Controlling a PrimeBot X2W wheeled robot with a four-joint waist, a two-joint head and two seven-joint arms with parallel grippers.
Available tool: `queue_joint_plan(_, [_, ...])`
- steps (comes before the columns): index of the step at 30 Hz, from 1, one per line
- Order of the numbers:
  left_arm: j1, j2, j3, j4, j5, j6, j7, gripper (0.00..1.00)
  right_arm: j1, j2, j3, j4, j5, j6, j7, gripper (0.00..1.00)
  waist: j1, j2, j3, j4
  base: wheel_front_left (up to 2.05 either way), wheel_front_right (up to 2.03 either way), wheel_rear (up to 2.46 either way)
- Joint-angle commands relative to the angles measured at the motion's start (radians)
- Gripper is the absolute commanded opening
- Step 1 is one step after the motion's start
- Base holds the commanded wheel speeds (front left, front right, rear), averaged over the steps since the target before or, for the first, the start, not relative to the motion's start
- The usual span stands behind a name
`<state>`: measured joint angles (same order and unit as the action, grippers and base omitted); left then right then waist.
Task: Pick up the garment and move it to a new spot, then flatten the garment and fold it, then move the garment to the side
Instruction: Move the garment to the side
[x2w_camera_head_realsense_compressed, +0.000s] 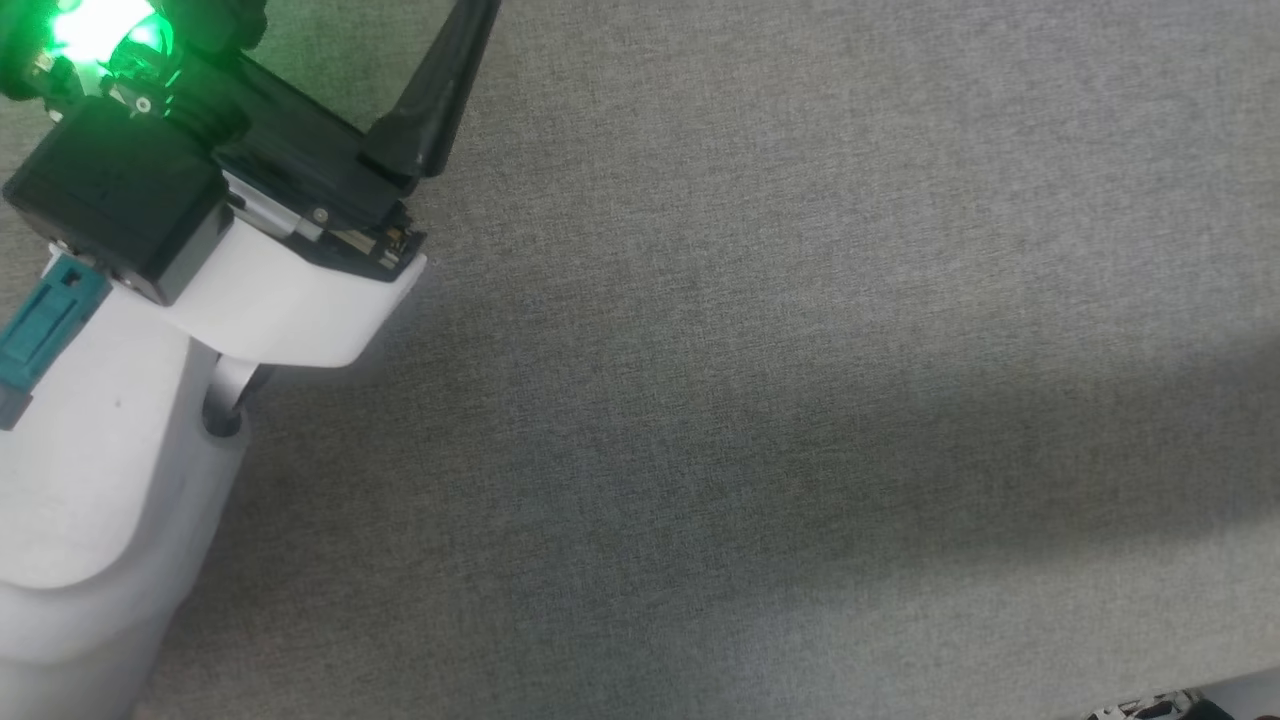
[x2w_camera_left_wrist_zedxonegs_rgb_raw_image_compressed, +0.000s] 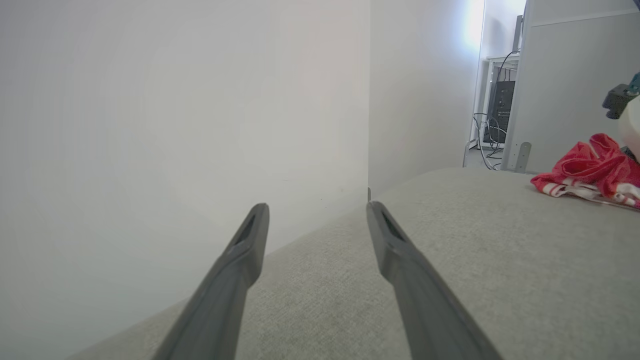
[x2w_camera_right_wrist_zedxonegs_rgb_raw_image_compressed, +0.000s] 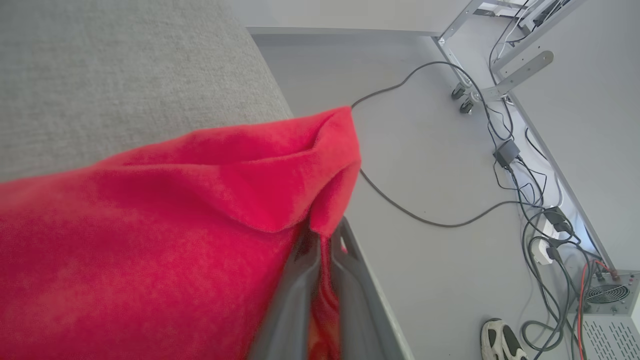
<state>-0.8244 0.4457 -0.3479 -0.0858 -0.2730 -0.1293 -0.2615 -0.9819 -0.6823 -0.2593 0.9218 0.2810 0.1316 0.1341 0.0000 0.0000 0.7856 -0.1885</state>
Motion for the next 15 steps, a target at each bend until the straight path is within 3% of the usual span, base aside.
queue_joint_plan(1, [-0.014, 0.007, -0.001, 0.002, 0.007, -0.001, -0.005, 1.00, -0.022, 0.006, 0.000, 0.026, -0.018, -0.002, -0.023, 0.00, 0.0000, 0.0000, 0.005, 0.000, 0.00, 0.00, 0.00])
queue_joint_plan(7, [-0.022, 0.011, -0.021, 0.010, 0.005, -0.001, -0.005, 1.00, -0.103, 0.023, -0.017, 0.162, -0.105, -0.002, -0.112, 0.00, 0.0000, 0.0000, 0.004, 0.001, 0.00, 0.00, 0.00])
queue_joint_plan(8, [-0.023, 0.010, -0.027, 0.005, -0.003, -0.001, -0.005, 1.00, -0.116, 0.029, -0.014, 0.180, -0.113, -0.002, -0.123, 0.18, 0.0000, 0.0000, 0.001, 0.001, 0.00, 0.00, 0.00])
queue_joint_plan(9, [-0.022, 0.010, -0.028, 0.004, -0.008, -0.001, -0.005, 1.00, -0.125, 0.031, -0.014, 0.194, -0.120, -0.002, -0.138, 0.49, 0.0000, 0.0000, -0.004, 0.001, 0.00, 0.00, 0.00])
queue_joint_plan(10, [-0.022, 0.010, -0.028, 0.004, -0.008, -0.001, -0.005, 1.00, -0.125, 0.031, -0.014, 0.194, -0.120, -0.002, -0.138, 0.49, 0.0000, 0.0000, -0.004, 0.001, 0.00, 0.00, 0.00])
queue_joint_plan(11, [-0.019, 0.009, -0.026, 0.007, -0.009, -0.001, -0.005, 1.00, -0.133, 0.034, -0.013, 0.208, -0.128, -0.002, -0.152, 0.98, 0.0000, 0.0000, -0.010, 0.002, 0.00, 0.00, 0.00])
queue_joint_plan(15, [0.009, -0.007, -0.013, 0.022, -0.014, -0.001, -0.005, 1.00, -0.148, 0.045, -0.003, 0.238, -0.137, -0.002, -0.219, 1.00, 0.0000, 0.0000, -0.047, 0.008, 0.00, 0.00, 0.00])
